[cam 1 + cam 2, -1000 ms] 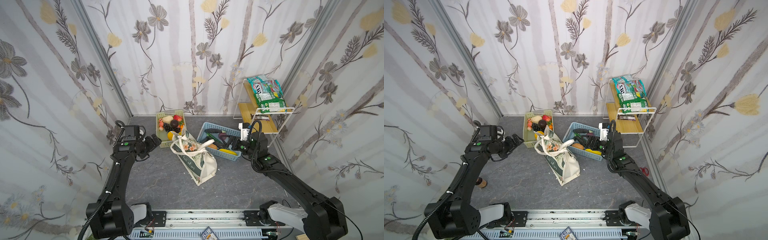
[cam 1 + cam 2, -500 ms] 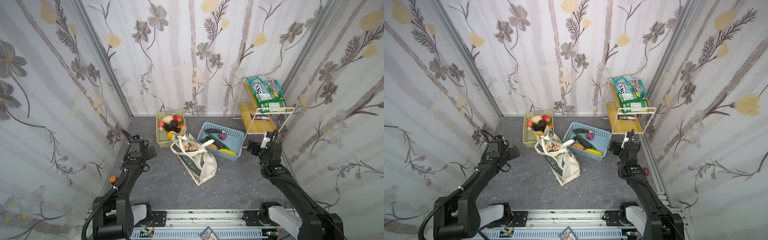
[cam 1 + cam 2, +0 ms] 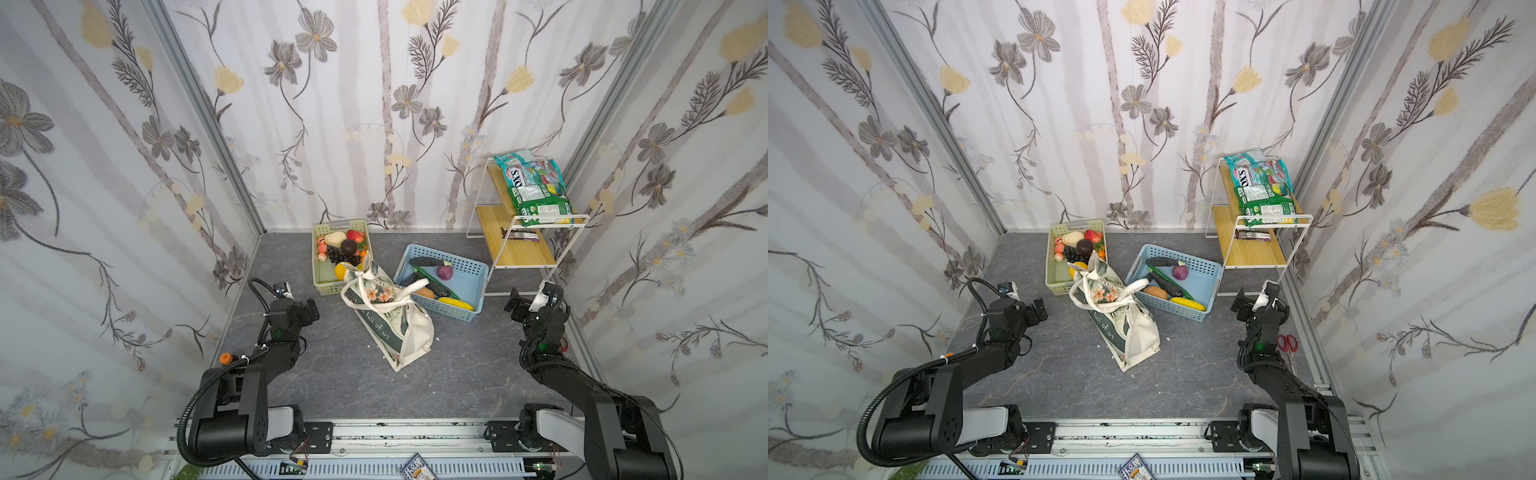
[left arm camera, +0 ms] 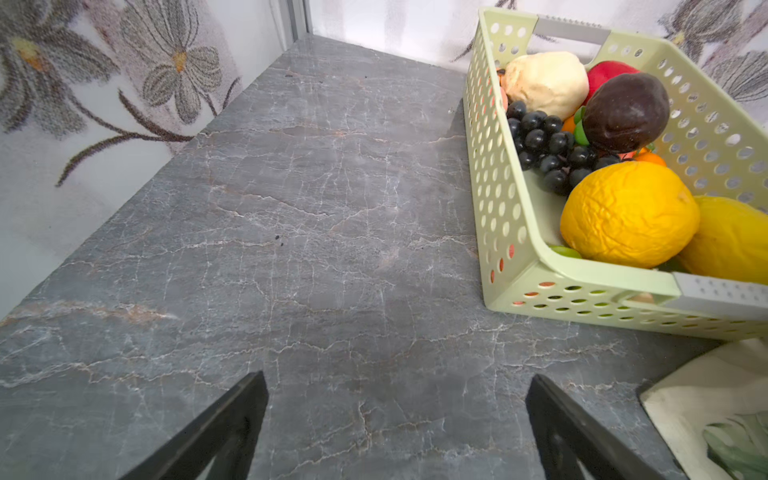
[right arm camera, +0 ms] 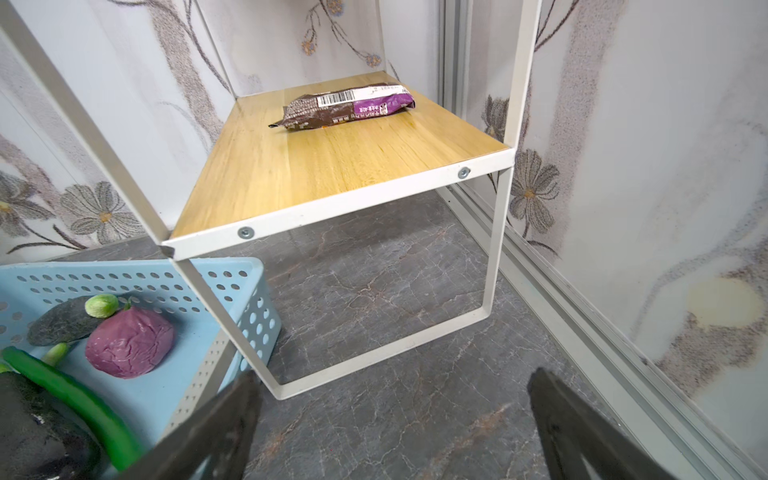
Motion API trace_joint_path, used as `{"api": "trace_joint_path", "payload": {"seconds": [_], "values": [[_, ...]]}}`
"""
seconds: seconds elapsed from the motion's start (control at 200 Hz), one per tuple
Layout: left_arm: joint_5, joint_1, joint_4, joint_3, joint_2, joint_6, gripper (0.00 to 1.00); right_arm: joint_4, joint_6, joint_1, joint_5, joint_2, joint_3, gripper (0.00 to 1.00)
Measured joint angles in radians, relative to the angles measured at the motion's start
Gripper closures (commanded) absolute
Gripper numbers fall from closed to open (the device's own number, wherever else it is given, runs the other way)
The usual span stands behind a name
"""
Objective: Place the food into the grocery bag and tie it
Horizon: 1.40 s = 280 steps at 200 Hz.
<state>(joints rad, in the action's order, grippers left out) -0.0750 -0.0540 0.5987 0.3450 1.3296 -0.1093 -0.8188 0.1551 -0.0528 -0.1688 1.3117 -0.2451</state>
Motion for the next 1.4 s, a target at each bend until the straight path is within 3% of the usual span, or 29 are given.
{"api": "trace_joint_path", "payload": {"seconds": [0.12,0.235,0.3,0.37,0.659,1.399], "values": [[0.01,0.002,0.135,-0.012,0.061,0.002,0.0,-0.161,-0.007,0.001,0.023,0.064,0.014,0.0],[0.02,0.01,0.311,-0.043,0.206,0.012,0.0,-0.226,-0.038,0.037,0.037,0.116,0.011,0.0],[0.025,0.015,0.305,-0.043,0.227,0.024,0.0,-0.355,-0.059,0.058,0.054,0.176,0.039,0.0],[0.029,0.028,0.352,-0.023,0.239,0.039,0.0,-0.336,-0.071,0.064,0.057,0.181,0.05,0.0],[0.024,0.049,0.342,0.026,0.241,0.061,0.0,-0.46,-0.096,0.075,0.037,0.19,0.061,0.0],[-0.03,0.074,0.31,0.035,0.241,0.087,0.0,-0.486,-0.104,0.082,0.023,0.195,0.062,0.0]]}}
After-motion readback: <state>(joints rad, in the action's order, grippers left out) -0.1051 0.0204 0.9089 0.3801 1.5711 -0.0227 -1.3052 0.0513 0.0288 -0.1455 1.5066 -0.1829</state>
